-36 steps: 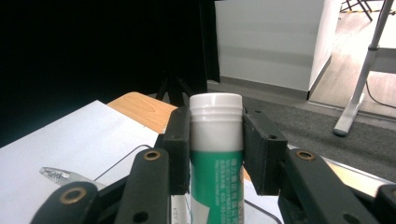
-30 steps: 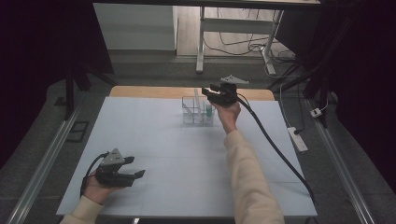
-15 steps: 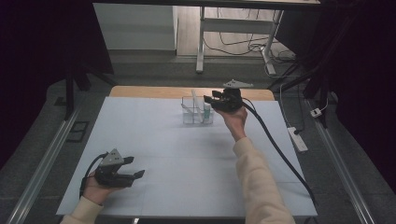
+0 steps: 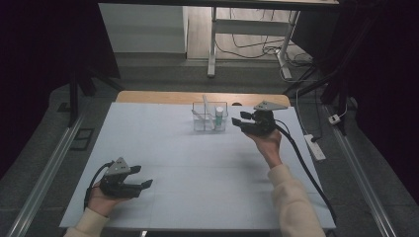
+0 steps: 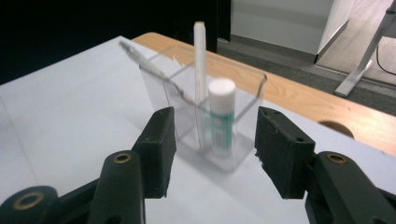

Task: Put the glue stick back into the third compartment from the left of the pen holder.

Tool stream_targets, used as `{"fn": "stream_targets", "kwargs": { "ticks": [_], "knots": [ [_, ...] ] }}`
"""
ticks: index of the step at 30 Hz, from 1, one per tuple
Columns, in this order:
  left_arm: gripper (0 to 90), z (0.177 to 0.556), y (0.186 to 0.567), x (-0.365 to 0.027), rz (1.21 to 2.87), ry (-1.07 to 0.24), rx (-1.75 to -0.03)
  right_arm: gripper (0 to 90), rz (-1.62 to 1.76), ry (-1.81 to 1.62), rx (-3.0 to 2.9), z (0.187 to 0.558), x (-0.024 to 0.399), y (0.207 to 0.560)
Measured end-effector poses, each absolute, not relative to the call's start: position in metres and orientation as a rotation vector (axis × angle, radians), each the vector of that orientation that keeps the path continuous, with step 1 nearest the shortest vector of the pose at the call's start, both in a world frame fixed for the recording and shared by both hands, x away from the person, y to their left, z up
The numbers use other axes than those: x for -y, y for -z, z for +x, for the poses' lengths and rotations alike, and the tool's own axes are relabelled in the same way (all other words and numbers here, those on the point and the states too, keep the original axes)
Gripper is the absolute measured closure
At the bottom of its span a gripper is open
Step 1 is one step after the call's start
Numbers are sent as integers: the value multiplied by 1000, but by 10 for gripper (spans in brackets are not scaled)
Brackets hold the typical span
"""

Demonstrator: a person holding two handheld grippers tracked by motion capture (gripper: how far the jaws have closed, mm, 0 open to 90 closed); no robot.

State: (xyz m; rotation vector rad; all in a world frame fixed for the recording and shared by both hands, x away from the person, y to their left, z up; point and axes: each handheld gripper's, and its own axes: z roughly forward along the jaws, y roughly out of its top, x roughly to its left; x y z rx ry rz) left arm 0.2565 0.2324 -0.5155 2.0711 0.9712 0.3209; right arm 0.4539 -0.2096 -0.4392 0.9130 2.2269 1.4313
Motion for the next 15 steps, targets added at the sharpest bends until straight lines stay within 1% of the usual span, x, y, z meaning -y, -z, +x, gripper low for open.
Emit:
{"fn": "stream_targets", "kwargs": {
  "ticks": [15],
  "knots": [
    [287, 257, 516, -232, 2074, -320, -966, 449, 904, -1380, -2296, 395, 254, 456]
  ]
}}
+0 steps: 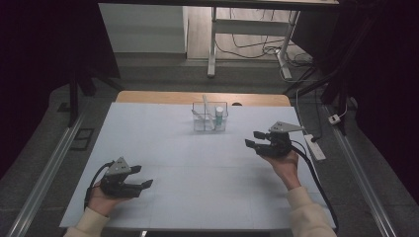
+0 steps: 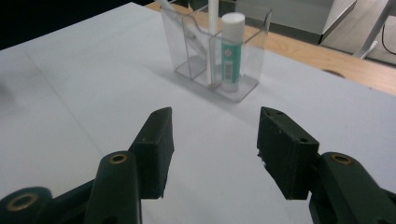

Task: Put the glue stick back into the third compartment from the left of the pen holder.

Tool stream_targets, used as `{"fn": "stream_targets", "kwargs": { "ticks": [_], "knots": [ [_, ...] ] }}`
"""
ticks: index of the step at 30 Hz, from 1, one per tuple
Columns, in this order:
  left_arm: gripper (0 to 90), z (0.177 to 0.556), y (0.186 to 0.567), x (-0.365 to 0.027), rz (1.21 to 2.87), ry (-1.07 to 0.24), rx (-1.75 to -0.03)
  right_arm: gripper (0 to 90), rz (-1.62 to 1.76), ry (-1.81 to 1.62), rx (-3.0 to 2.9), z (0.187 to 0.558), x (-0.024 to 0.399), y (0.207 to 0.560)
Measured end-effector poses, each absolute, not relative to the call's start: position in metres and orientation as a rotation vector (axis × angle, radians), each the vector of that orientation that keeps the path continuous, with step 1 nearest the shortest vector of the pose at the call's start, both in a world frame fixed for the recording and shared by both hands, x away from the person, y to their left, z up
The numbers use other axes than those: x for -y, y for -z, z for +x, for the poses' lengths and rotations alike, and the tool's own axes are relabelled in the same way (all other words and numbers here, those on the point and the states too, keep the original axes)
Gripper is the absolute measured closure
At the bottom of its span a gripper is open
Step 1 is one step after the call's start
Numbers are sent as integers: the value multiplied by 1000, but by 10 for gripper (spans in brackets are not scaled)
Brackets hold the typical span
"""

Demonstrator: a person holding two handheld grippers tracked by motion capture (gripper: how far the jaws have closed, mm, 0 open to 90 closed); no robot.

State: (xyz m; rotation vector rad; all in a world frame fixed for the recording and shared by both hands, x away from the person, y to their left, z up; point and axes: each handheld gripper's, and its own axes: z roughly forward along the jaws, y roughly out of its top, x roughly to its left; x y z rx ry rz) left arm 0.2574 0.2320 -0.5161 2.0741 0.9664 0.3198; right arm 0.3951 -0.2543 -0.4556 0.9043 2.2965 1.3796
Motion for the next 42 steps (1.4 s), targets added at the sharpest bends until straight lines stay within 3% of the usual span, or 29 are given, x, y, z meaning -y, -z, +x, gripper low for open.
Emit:
{"fn": "stream_targets", "kwargs": {
  "ticks": [25, 42],
  "knots": [
    [288, 258, 515, -233, 2069, -338, -968, 368, 855, -1283, -2367, 322, 297, 486],
    [288, 259, 515, -233, 2068, -338, -967, 341, 799, -1274, -2394, 314, 294, 492]
  ]
}}
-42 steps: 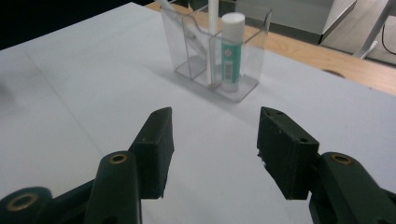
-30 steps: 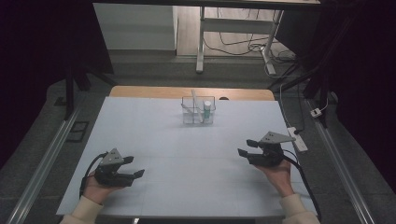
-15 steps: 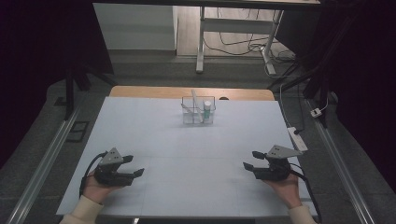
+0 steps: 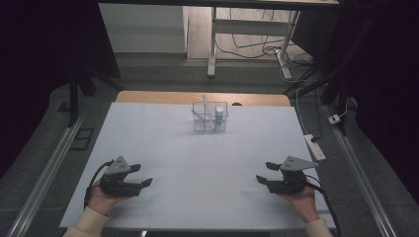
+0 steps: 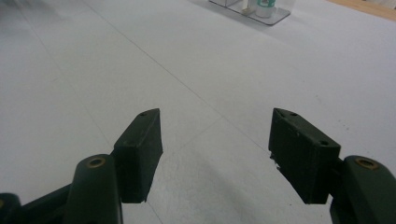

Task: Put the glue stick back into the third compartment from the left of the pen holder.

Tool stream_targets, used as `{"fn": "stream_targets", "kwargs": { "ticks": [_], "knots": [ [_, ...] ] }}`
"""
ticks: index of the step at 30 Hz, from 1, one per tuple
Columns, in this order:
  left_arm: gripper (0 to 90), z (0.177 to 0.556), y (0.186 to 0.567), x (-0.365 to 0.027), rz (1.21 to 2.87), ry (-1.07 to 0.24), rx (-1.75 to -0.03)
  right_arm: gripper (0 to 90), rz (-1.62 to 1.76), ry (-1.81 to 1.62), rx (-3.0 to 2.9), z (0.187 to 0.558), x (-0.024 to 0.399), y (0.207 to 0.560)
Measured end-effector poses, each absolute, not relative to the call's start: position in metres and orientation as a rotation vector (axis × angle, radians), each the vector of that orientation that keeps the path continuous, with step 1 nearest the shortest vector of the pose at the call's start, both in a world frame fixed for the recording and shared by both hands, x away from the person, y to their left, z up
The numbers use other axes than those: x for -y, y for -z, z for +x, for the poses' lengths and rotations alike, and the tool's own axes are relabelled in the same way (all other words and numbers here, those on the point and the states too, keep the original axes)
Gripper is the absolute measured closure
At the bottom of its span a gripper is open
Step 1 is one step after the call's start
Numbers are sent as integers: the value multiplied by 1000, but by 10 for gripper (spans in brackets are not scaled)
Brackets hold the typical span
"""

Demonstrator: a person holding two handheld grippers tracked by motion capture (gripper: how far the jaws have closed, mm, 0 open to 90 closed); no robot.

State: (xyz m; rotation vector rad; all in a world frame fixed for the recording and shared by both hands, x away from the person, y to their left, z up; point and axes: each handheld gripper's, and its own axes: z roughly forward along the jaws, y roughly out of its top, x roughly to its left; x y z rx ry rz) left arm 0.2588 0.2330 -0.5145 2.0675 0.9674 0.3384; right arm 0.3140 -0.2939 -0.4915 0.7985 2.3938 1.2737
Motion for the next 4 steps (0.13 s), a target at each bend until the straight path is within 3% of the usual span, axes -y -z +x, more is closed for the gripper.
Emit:
{"fn": "stream_targets", "kwargs": {
  "ticks": [4],
  "knots": [
    [287, 259, 515, -233, 2066, -335, -973, 328, 792, -1271, -2401, 315, 292, 494]
  ]
}}
